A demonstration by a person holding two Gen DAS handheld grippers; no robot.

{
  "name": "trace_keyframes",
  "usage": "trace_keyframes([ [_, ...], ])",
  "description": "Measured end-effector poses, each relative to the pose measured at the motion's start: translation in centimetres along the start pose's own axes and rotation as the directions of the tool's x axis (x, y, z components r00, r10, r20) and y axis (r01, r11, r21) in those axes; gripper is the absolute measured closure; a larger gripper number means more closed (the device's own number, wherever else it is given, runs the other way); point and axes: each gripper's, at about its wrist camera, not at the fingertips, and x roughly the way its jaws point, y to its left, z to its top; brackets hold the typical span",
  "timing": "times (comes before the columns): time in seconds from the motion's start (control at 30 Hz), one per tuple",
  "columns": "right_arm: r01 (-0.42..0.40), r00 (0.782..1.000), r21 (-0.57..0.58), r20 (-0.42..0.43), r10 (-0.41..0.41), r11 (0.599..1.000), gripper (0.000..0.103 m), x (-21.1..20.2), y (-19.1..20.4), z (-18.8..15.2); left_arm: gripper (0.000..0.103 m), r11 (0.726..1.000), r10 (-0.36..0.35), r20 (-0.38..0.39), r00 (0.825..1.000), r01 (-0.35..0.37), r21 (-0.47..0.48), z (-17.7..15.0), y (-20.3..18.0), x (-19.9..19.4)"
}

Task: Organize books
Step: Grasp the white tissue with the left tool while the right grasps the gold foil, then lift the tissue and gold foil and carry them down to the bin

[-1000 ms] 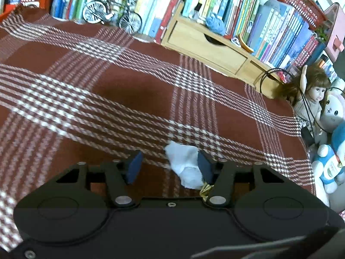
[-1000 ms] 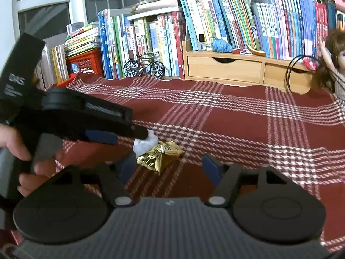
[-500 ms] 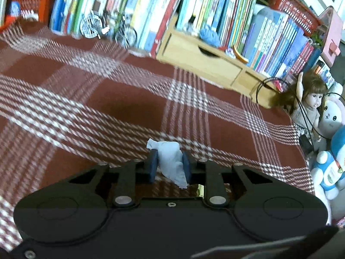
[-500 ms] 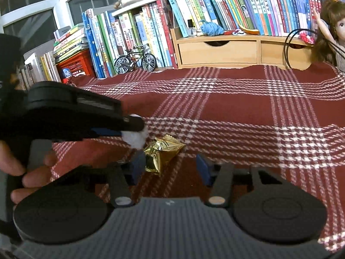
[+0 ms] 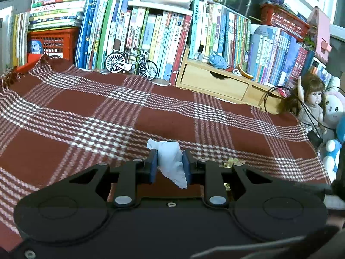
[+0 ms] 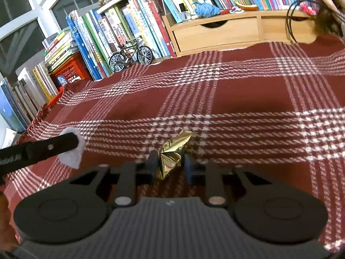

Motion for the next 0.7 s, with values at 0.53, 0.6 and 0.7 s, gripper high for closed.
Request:
trace_keyframes([
  [0.53,-0.065,0.997,-0.056,0.048,0.068,0.996,0.076,-7.6,0.8,-2.7,0.08,0.994,-0.084,0.038,0.996,0.081,0.074,-4.0,0.6,-8.1],
  [0.6,-0.078,0.995,-0.065,0.049,0.081,0.995,0.076,-8.7,1.0,-3.4,0.08,0.993,-0.091,0.039,0.995,0.087,0.083,-4.7,0.7,-9.1],
  [0.7,-0.097,0.994,-0.085,0.047,0.101,0.992,0.076,-10.3,1.3,-4.6,0.08,0.99,-0.1,0.043,0.994,0.095,0.105,-5.7,0.7,-10.8],
])
